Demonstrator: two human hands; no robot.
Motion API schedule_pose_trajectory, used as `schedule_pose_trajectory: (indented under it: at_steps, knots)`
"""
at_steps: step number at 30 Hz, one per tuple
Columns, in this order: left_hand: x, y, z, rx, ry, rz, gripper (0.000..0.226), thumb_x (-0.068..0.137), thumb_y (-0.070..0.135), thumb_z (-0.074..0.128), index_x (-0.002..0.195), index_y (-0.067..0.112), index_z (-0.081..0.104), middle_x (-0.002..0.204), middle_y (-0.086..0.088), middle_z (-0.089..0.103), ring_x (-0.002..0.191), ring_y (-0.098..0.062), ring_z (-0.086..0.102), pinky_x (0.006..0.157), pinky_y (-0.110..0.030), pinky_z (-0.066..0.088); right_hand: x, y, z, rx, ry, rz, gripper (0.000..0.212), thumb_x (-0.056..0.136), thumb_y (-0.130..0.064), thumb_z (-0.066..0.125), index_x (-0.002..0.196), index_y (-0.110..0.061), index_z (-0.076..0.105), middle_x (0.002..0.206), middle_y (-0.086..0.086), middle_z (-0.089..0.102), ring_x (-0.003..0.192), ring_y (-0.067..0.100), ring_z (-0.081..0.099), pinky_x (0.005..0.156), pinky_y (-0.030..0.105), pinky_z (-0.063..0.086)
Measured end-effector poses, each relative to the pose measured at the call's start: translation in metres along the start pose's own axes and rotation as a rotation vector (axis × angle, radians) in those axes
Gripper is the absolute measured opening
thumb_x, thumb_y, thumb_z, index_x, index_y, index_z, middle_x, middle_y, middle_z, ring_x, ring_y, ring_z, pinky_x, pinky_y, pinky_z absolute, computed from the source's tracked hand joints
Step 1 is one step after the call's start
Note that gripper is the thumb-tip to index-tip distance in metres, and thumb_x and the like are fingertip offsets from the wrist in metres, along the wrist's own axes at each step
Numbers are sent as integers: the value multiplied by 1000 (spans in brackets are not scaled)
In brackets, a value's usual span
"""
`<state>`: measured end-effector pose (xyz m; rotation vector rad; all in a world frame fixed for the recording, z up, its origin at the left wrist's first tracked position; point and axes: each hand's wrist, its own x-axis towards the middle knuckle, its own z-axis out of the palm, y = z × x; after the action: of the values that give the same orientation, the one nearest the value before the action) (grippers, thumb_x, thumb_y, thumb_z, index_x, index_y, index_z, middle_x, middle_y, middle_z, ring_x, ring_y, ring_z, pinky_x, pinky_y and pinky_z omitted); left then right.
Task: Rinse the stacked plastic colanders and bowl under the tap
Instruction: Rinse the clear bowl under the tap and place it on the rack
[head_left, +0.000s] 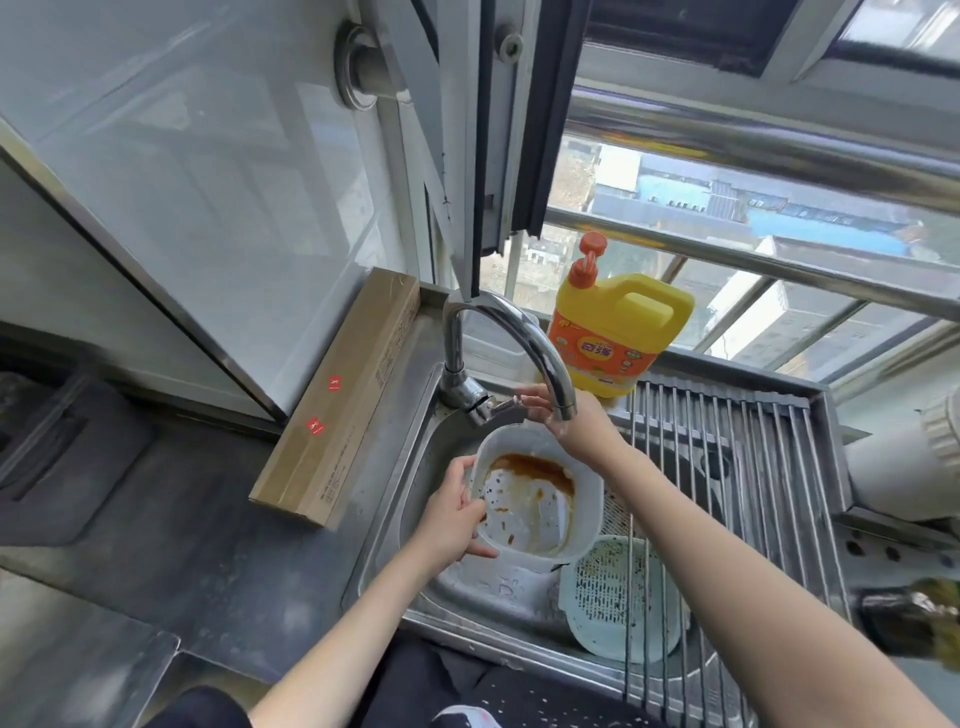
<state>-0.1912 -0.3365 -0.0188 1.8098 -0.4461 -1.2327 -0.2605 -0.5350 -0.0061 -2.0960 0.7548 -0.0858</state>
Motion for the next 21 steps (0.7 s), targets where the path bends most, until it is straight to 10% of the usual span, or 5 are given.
schedule_pose_trajectory:
  at_steps: [14, 21]
  knots:
    - [0, 4, 5, -30, -32, 46, 50, 94, 0, 42, 131, 32, 37, 87, -11, 44, 57, -13, 48, 55, -33, 59, -58, 30, -7, -132, 154, 260, 36, 97, -29, 46, 131, -20, 52, 129, 5, 56, 114, 22, 55, 93, 35, 45]
    - [3, -2, 1, -52, 20, 20, 53, 94, -1, 38, 136, 32, 35, 76, -4, 44, 57, -9, 48, 53, -30, 59, -64, 22, -10, -120, 200, 212, 27, 99, -24, 45, 120, -13, 59, 109, 5, 67, 98, 24, 61, 77, 31, 45]
